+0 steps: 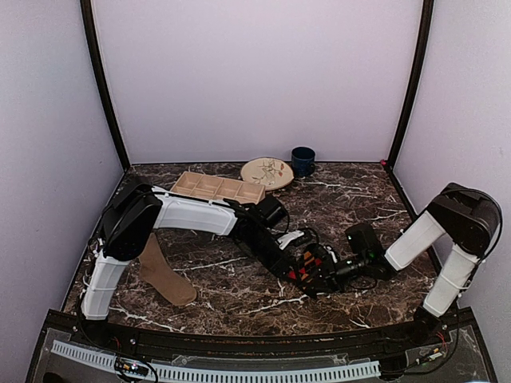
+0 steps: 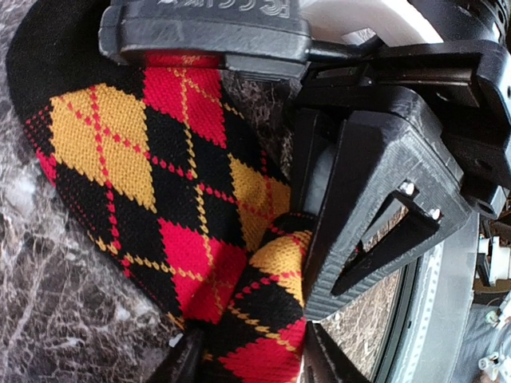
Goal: Roll the socks
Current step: Roll the sock at the center of the board.
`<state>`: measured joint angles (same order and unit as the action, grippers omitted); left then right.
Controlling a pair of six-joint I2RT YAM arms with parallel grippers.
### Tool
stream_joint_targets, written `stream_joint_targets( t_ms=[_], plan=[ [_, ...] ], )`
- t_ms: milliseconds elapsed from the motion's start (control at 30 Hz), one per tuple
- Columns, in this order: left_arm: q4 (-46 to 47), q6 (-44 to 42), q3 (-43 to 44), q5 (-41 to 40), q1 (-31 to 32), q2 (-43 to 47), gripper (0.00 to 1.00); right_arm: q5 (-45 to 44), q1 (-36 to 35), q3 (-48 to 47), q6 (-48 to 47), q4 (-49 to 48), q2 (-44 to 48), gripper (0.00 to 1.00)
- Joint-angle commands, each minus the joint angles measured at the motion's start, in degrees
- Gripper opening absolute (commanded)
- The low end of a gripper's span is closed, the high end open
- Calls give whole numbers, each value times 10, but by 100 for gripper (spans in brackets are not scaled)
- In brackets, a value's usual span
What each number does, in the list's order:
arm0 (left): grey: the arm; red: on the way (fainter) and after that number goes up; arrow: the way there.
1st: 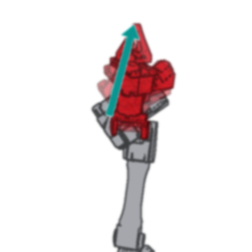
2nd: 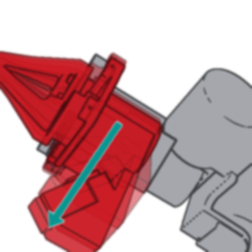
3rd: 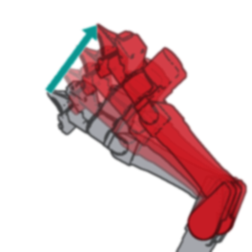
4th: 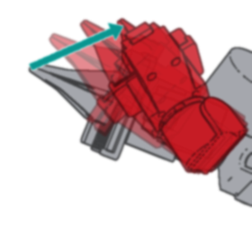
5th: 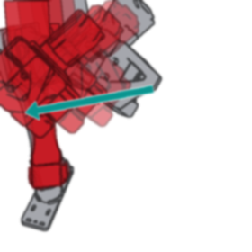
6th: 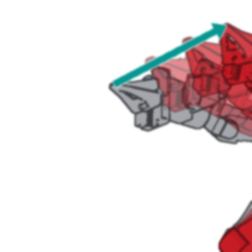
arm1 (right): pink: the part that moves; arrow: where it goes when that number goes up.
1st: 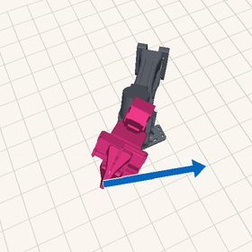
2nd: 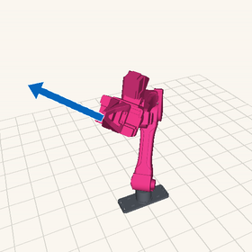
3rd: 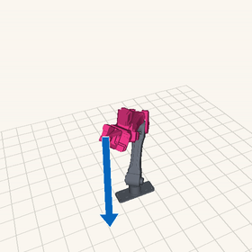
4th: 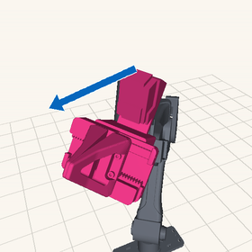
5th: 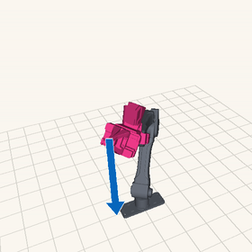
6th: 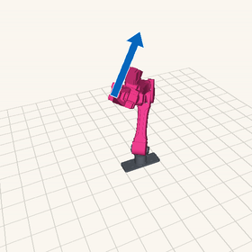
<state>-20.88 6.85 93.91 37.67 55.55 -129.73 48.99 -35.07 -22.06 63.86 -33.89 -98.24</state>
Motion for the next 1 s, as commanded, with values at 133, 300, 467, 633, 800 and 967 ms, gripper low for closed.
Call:
stream_joint_targets(
  t_ms=[133, 300, 467, 633, 800, 967],
  plan=[
    [-14, -2, 11, 7, 4, -14, 38, -36, 1, -27, -92, 132, 15, 15],
    [-34, -2, 23, 0, 7, -31, 35, -56, -1, -34, -118, 166, 23, 21],
    [-63, -3, 43, -11, 13, -55, 29, -77, -3, -44, -151, 212, 32, 28],
    [-96, -3, 71, -28, 14, -77, 24, -105, -3, -53, -185, 263, 45, 33],
    [-123, -1, 94, -31, 14, -96, 22, -164, -4, -52, -224, 322, 91, 36],
    [-144, -3, 113, -32, 13, -110, 22, -256, -6, -51, -260, 377, 165, 37]
  ],
)
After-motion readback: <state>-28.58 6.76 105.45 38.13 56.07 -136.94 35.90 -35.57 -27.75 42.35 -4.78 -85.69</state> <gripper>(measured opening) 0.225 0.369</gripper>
